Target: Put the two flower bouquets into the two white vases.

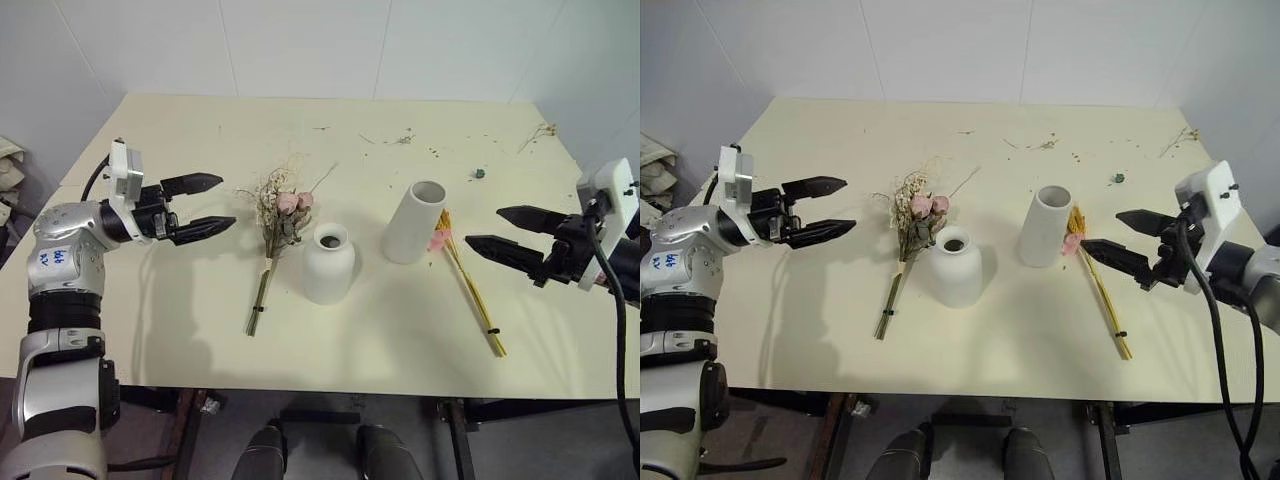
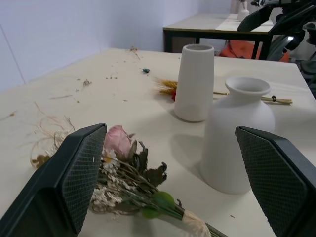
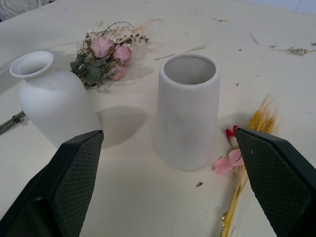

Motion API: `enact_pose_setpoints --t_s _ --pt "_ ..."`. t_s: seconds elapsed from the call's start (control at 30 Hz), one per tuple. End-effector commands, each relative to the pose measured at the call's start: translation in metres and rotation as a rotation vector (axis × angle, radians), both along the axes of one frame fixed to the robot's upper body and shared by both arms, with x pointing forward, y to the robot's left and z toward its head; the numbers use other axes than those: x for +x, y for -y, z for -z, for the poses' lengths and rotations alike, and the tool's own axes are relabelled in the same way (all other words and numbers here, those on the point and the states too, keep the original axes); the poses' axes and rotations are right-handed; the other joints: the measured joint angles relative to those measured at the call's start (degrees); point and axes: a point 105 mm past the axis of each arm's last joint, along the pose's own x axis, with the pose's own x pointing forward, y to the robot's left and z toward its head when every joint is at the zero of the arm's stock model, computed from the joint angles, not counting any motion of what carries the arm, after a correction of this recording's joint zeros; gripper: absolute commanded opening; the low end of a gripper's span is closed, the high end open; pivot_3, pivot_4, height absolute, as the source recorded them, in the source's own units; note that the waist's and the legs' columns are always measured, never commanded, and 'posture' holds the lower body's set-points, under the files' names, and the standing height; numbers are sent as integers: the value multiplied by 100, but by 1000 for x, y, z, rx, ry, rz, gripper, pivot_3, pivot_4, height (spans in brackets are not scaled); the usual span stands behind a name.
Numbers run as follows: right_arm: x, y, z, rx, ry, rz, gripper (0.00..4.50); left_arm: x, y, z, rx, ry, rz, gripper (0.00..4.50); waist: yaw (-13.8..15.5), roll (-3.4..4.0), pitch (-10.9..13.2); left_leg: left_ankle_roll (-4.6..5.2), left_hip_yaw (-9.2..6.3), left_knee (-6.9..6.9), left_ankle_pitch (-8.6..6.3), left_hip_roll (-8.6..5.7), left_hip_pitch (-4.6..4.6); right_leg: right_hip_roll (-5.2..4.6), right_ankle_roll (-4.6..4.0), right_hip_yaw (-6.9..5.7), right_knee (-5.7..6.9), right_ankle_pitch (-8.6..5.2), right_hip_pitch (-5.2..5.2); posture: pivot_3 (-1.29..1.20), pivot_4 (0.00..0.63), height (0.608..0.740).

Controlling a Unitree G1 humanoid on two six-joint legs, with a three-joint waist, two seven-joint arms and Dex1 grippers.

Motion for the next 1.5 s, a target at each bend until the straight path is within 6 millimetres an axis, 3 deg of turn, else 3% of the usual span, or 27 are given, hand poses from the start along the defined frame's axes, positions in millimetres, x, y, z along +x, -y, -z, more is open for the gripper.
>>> enact_pose_setpoints --t_s 0.03,0.27,0.53,0.67,0.97,1.23,1.43,1.5 --pt "-8 -3 -19 -8 83 -3 4500 1 0 -9 9 51 3 4462 -12 0 0 0 2 0 0 1 0 0 0 0 -1 0 0 0 150 740" --pt "2 8 -18 4 89 126 4500 -1 7 -4 -20 39 38 4462 -12 0 0 0 5 -2 0 3 0 0 0 3 -3 1 -2 0 150 740" --pt "22 9 17 -97 -117 243 4500 -15 3 -5 -6 23 98 4462 -12 0 0 0 7 -1 0 6 1 0 -6 2 -3 2 -4 0 150 740" --pt "36 -2 30 -112 -161 232 4500 -20 -3 -12 20 34 104 4462 -21 0 0 0 10 -6 0 7 1 1 -8 3 -8 2 -7 0 150 740" --pt "65 14 66 -220 -317 370 4500 -30 3 -29 37 51 159 4462 -15 0 0 0 11 -7 -1 7 -1 1 -6 4 -10 2 -8 0 150 740" --pt "89 14 89 -223 -394 402 4500 -36 6 -33 82 30 213 4462 -47 0 0 0 12 -10 -1 10 -1 6 -6 5 -4 2 -12 0 150 740" --pt "95 11 100 -212 -447 405 4500 -38 8 -42 98 79 219 4462 -27 0 0 0 12 -11 -1 10 -1 8 -7 7 2 2 -15 0 150 740" --pt "96 12 104 -207 -469 414 4097 -37 8 -43 99 82 219 4500 -27 0 0 0 12 -10 -1 9 -1 8 -6 7 3 2 -15 0 150 740"
